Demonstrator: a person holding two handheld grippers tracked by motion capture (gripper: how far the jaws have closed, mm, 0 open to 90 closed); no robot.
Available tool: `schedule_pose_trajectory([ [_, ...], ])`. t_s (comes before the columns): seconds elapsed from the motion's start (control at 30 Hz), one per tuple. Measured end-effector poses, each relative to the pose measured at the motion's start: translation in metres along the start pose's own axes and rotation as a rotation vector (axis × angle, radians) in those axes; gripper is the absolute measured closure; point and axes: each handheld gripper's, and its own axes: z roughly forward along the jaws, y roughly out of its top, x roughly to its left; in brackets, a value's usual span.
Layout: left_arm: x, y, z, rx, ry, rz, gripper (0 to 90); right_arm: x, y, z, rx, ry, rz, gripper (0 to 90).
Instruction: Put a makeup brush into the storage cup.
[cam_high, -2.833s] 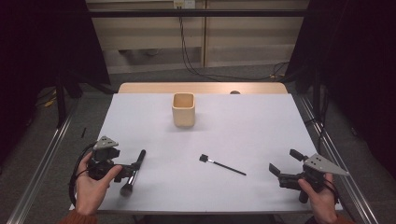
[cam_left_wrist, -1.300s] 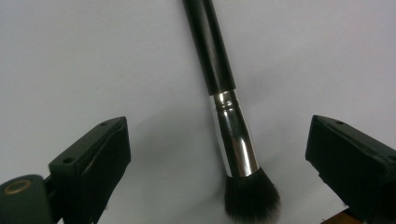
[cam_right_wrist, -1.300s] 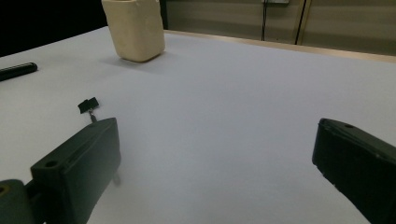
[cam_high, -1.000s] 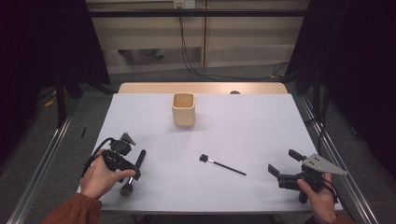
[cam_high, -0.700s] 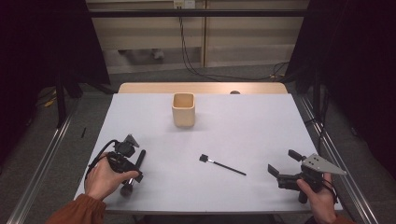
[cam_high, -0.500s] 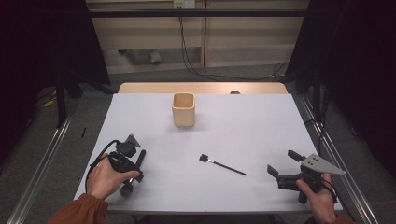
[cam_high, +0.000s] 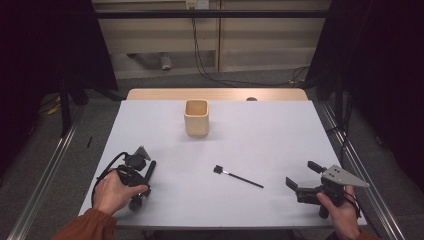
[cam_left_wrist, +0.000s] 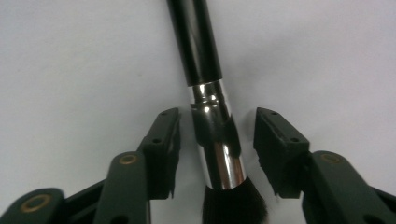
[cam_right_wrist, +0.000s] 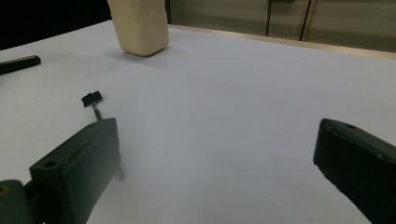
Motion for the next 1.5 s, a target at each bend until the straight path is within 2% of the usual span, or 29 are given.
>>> schedule_pose_trajectory([
  [0.27, 0.001, -0.001, 0.0, 0.001, 0.034, 0.023, 66.8, 0.0, 0.0, 0.0, 0.0, 0.007, -0.002, 0.1],
  [0.53, 0.004, -0.001, 0.001, 0.003, 0.018, 0.049, 67.5, 0.0, 0.0, 0.0, 0.001, 0.007, 0.001, 0.1],
  [0.63, 0.006, 0.002, 0.0, 0.023, 0.006, 0.053, 69.8, 0.0, 0.0, 0.001, 0.006, 0.012, -0.004, 0.1],
  [0.8, 0.005, 0.001, 0.0, 0.019, 0.014, 0.071, 70.5, 0.0, -0.001, 0.001, 0.007, 0.014, -0.006, 0.1],
  [1.0, 0.009, -0.003, -0.003, -0.019, -0.013, 0.067, 70.8, 0.001, -0.001, 0.001, 0.007, 0.013, -0.007, 0.2],
  [1.2, 0.016, -0.007, -0.011, -0.049, -0.031, 0.041, 70.7, 0.001, -0.001, 0.002, 0.008, 0.015, -0.007, 0.2],
  [1.5, 0.022, -0.016, -0.021, -0.176, -0.088, 0.035, 70.7, 0.001, -0.001, 0.002, 0.007, 0.016, -0.007, 0.2],
])
